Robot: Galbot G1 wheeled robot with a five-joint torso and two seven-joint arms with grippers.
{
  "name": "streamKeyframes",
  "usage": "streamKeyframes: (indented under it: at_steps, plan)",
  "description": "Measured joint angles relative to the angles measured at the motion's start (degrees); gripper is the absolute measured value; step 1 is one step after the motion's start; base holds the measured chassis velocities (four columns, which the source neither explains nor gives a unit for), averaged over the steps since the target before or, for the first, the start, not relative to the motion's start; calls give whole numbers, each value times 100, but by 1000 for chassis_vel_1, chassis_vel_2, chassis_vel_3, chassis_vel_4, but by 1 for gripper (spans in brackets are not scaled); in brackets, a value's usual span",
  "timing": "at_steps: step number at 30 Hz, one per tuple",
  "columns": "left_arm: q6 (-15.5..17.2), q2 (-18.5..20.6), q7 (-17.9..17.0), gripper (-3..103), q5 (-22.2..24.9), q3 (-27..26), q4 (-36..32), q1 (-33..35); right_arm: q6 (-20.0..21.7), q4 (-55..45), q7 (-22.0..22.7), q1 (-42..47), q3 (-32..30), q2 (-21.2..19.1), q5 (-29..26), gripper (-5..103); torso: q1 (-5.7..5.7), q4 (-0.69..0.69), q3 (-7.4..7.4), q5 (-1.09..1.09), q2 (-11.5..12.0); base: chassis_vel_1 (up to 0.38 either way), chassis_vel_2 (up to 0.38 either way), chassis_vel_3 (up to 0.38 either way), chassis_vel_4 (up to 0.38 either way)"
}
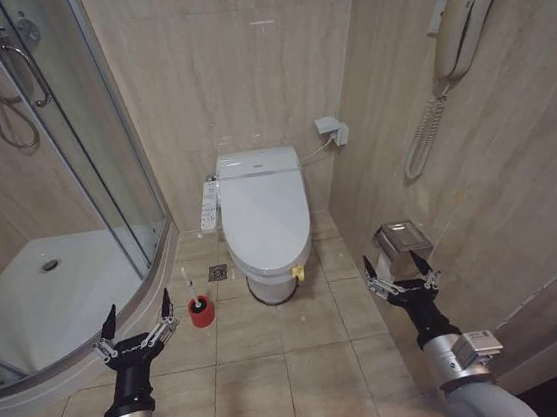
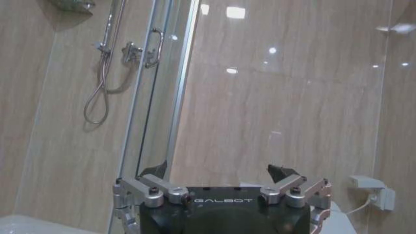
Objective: Open the toilet lid, clean the toilet bowl with a toilet brush, close the toilet lid, and flush.
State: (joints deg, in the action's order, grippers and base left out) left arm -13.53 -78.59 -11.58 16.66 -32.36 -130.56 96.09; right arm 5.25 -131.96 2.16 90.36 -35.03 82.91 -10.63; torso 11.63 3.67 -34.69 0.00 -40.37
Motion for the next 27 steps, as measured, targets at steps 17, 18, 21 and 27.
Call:
streamKeyframes:
  at_steps: [17, 18, 21, 27]
  plan:
    - [0, 0, 0, 100, 0, 0, 0, 0, -174, -13, 26, 71, -5, 50, -17, 100, 0, 0, 0, 0, 0, 0, 0, 0, 0]
    - [0, 0, 0, 100, 0, 0, 0, 0, -174, -13, 26, 71, -5, 50, -17, 100, 0, 0, 0, 0, 0, 0, 0, 0, 0]
    - [0, 0, 0, 100, 0, 0, 0, 0, -189, -13, 39, 70, -6, 49, -76, 100, -2, 0, 0, 0, 0, 0, 0, 0, 0]
    - [0, 0, 0, 100, 0, 0, 0, 1, -209, -38, 36, 74, 6, 66, -118, 100, -3, 0, 1, 1, 0, -91, 83, 94, -71]
